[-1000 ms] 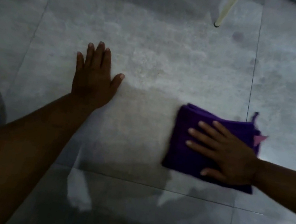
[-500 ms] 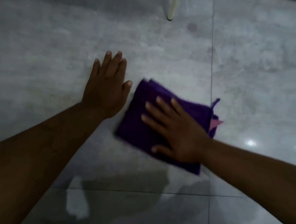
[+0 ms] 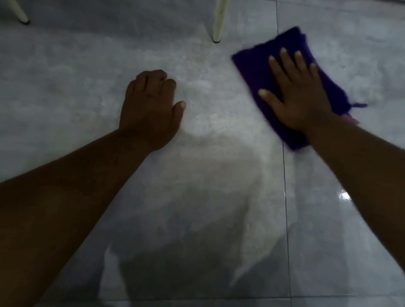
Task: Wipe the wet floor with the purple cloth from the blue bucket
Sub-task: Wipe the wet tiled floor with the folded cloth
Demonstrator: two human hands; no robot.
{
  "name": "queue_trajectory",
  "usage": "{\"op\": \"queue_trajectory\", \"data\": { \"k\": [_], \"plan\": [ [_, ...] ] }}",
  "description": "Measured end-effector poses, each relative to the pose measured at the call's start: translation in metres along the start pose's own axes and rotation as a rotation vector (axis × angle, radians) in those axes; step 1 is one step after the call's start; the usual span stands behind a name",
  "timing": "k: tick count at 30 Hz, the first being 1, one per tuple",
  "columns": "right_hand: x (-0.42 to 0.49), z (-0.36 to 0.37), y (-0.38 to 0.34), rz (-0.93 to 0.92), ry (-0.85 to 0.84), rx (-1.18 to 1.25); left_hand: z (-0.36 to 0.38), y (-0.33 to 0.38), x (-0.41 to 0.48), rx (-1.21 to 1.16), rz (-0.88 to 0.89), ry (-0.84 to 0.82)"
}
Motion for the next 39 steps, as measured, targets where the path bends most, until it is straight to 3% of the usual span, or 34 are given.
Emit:
{"op": "queue_trajectory", "data": {
  "k": [2,5,9,15,20,24,28,33,35,39],
  "plan": [
    [0.016,0.000,-0.044,-0.082,0.020,-0.021,0.003,0.001,0.015,-0.035,-0.013,0.009],
    [-0.010,0.012,-0.094,-0.370,0.012,-0.098,0.012,0.007,0.033,-0.108,-0.025,-0.046],
    [-0.048,0.020,-0.046,-0.524,-0.016,-0.109,0.029,0.016,0.031,0.002,0.065,-0.087],
    [0.014,0.001,0.055,-0.128,-0.032,-0.010,0.034,0.015,0.035,0.068,0.051,-0.083],
    [0.108,-0.010,0.045,0.092,-0.005,0.040,0.032,0.017,0.034,0.052,0.051,-0.118],
    [0.125,-0.008,-0.017,-0.047,-0.003,0.005,0.032,0.019,0.036,0.039,0.059,-0.122],
    [0.045,0.007,-0.040,-0.298,0.012,-0.052,0.032,0.013,0.034,0.046,0.054,-0.105],
    [-0.100,0.023,0.051,-0.441,0.010,-0.073,0.037,0.016,0.036,0.077,0.061,-0.089],
    [-0.118,0.020,0.103,-0.318,-0.008,-0.062,0.038,0.016,0.036,0.075,0.061,-0.085],
    [-0.081,0.009,0.162,0.123,0.010,0.011,0.038,0.016,0.036,0.095,0.041,-0.112]
  ]
}}
Point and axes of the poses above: each hand's wrist, its own x-axis towards the middle knuckle, its own z-axis out of the palm, y = z × x, the point moved 6 cm from there along x, towards the middle knuckle, and after that the axes turned 4 degrees about y, right-handed, at the moved point
